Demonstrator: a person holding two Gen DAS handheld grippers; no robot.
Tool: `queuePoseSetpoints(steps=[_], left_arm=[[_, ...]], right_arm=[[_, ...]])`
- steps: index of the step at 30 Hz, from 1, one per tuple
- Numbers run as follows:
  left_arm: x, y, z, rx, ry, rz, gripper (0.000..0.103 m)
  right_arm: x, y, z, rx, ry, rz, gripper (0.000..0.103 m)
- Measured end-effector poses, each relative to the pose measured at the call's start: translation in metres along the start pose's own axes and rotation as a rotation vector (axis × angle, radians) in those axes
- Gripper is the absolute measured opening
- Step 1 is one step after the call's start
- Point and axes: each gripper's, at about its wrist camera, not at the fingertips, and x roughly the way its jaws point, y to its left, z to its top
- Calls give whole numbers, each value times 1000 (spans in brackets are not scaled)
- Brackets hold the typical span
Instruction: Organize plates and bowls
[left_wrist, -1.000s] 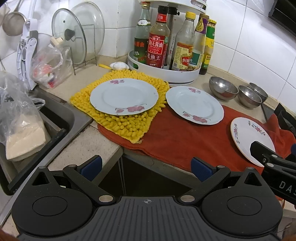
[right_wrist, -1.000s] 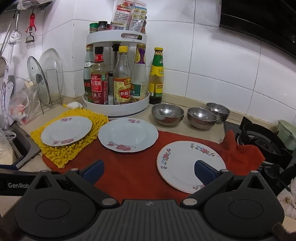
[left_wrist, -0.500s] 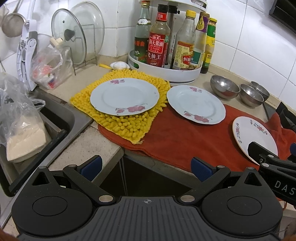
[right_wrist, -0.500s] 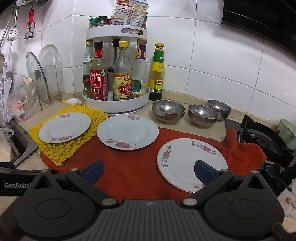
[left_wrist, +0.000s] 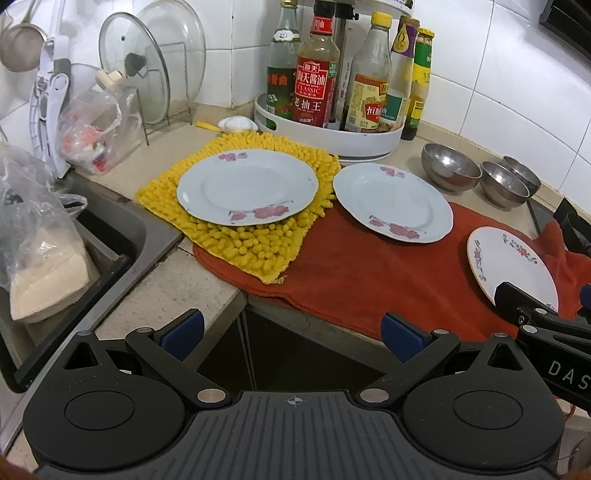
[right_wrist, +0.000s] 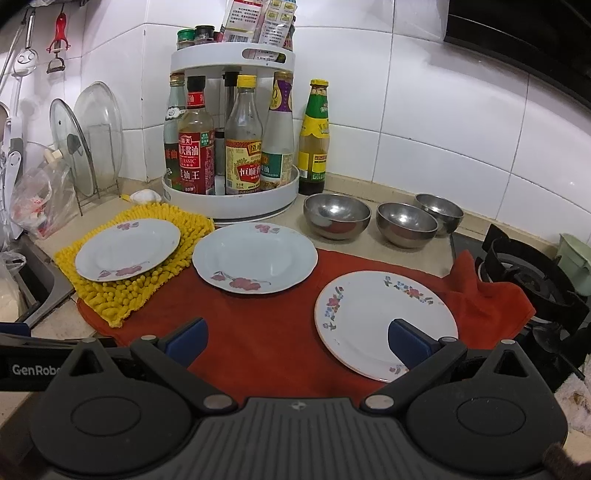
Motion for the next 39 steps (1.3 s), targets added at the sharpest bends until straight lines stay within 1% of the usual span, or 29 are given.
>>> queuePoseSetpoints(steps=[3,6,8,9,15,20,22,31,39], left_arm=[[5,-2,2,-5,14,-3,102],[11,-4,5,-21,7,-1,102],[15,-6,8,-30,16,13,102],[17,-7,10,-29,33,28,102],[31,-15,23,-49,47,58,102],[43,-23,33,-67,42,56,102],[48,-28,37,-75,59,54,102],[67,-47,50,-59,85,74,102],[77,-60,64,-53,75,90,102]], right_arm=[[4,-1,0,-5,12,-5,100],[11,-4,3,-16,18,1,100],[18,-6,7,-25,21,13,100],[22,-6,9,-26,26,22,100],[44,-11,22,-44,33,53,100],[63,-20,30,-52,50,66,100],[68,-24,34,-56,51,69,100],[94,-40,42,-49,73,78,100],[111,-51,53,-52,68,99,100]])
